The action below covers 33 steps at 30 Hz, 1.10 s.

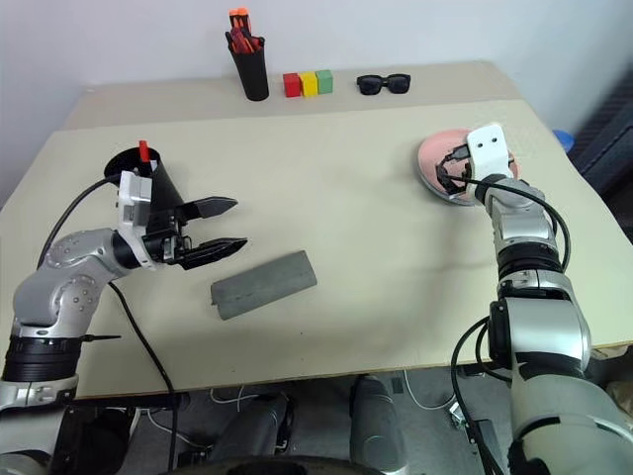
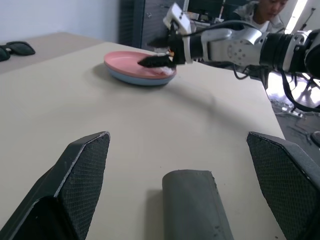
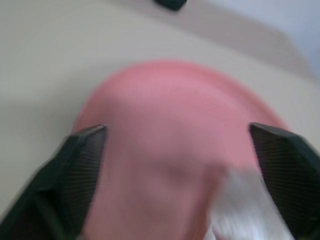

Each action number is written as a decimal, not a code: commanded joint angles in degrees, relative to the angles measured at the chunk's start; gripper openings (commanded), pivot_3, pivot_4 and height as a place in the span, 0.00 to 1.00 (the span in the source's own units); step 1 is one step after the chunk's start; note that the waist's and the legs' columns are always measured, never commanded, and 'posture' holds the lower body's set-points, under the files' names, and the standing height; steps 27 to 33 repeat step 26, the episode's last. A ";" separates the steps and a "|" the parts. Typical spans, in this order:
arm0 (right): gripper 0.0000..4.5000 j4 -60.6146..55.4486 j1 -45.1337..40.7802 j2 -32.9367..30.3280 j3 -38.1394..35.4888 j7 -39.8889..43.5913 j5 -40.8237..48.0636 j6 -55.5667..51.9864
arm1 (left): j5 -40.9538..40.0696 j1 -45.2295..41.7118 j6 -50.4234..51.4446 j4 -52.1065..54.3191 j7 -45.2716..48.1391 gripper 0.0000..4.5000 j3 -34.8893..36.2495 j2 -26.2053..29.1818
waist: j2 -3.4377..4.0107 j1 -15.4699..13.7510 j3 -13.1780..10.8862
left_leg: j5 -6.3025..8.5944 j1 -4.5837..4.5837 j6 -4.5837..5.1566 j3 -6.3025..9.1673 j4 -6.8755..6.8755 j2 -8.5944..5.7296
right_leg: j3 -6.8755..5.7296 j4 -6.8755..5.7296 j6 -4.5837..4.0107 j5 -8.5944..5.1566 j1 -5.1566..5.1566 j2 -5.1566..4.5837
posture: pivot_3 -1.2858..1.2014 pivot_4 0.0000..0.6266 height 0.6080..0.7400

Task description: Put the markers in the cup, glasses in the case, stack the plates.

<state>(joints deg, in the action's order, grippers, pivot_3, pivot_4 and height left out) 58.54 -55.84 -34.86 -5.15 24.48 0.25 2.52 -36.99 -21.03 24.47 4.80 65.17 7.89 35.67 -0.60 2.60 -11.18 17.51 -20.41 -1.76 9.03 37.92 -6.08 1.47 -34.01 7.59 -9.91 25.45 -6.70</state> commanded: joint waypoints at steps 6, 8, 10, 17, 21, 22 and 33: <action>0.99 -35.58 13.45 0.48 -1.42 23.62 18.18 -7.76 | -0.93 2.60 -3.03 1.81 -0.76 1.00 4.66 0.48 | -0.03 -0.20 0.03 | 0.01 0.00 0.02 0.05 -0.02 0.03 | -0.01 0.01 0.01 0.00 -0.01 0.00 | 0.52 0.24 1.00; 0.99 -47.51 21.30 -1.91 -0.01 31.30 23.84 -13.62 | -0.25 3.67 -4.19 2.16 -0.90 1.00 5.05 0.57 | -0.02 -0.46 0.03 | 0.04 0.01 0.06 0.11 -0.03 0.11 | -0.02 0.01 0.01 -0.01 -0.02 0.01 | 0.52 0.24 1.00; 0.99 -58.23 27.90 -4.59 0.05 36.19 30.02 -20.67 | -0.28 4.47 -5.20 0.64 0.26 1.00 6.78 1.94 | 0.00 -1.17 0.01 | 0.04 -0.05 0.06 0.13 0.00 0.08 | -0.02 0.03 0.02 -0.01 -0.02 -0.02 | 0.52 0.24 1.00; 0.99 -69.53 34.60 -9.13 -1.02 38.74 33.76 -27.33 | 0.20 5.76 -6.36 -2.56 1.42 1.00 7.89 3.72 | 0.12 -1.86 -0.06 | 0.05 0.13 0.08 -0.03 0.10 0.15 | 0.00 0.00 0.05 -0.03 -0.16 0.01 | 0.52 0.24 1.00; 0.99 -70.03 35.43 -10.51 -2.17 39.06 33.80 -28.66 | 0.62 5.86 -6.83 -1.38 0.52 1.00 6.61 2.63 | 0.11 -2.10 -0.06 | 0.04 0.07 0.07 -0.03 0.13 0.13 | 0.00 0.02 0.03 -0.02 -0.16 -0.02 | 0.52 0.24 1.00; 0.99 -70.44 35.72 -11.11 -2.12 39.19 33.69 -29.27 | 0.70 6.26 -7.29 -1.18 0.20 1.00 6.63 2.06 | 0.12 -2.13 -0.06 | 0.04 0.04 0.07 -0.02 0.13 0.12 | 0.00 0.04 0.03 -0.02 -0.14 -0.03 | 0.52 0.24 1.00; 0.99 -68.86 33.41 -12.28 -1.70 39.91 33.26 -29.84 | 0.75 6.77 -7.70 0.16 -1.78 1.00 6.35 -0.06 | 0.12 -2.10 -0.06 | 0.06 0.01 0.10 -0.04 0.13 0.09 | 0.00 0.08 0.03 -0.02 -0.10 -0.07 | 0.52 0.24 1.00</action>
